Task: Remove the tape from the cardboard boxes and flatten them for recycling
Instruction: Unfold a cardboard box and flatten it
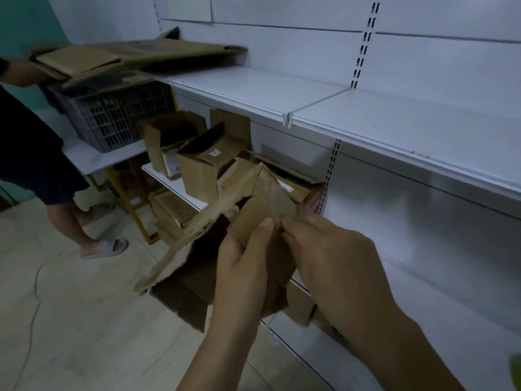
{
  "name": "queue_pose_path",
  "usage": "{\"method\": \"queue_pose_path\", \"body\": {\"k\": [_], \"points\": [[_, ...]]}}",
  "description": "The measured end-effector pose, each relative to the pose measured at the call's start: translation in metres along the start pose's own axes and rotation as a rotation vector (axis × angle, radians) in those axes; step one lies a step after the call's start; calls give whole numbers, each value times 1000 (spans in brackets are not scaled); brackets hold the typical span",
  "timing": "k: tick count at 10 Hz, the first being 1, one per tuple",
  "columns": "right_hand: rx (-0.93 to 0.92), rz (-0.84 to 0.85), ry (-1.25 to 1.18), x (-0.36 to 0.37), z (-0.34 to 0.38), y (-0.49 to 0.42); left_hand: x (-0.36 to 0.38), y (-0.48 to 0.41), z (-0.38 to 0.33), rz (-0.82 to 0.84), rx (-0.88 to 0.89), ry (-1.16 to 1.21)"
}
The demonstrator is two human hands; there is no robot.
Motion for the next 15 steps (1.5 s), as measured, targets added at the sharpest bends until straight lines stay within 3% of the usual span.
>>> {"method": "queue_pose_path", "body": {"k": [4,7,9,10,11,13,14,15], "points": [[11,-114,93,2,-17,10,27,12,9,37,37,-159],[127,-215,-430,-5,-58,10,37,0,11,110,-38,2],[110,-409,-394,-29,-62,19,41,-1,-1,96,29,86],[80,-474,-258,-41,-52,28,36,6,1,94,4,167],[155,-467,-339,-44,-57,38,35,14,4,172,-79,343],[438,-121,-925,10,-80,54,29,23,20,192,-160,502],[375,-95,-895,17,-70,56,34,23,19,239,-172,509],[367,-159,-829,15,-69,58,28,21,18,229,-127,335]]}}
Point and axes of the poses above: each hand's wrist, its own y-axis away from the middle knuckle, its own x-axis out of the palm, z = x × y, the point moved 9 cm from there along -y, towards the middle knuckle, and after that the axes turned 6 degrees about x, right-handed, at the moved point
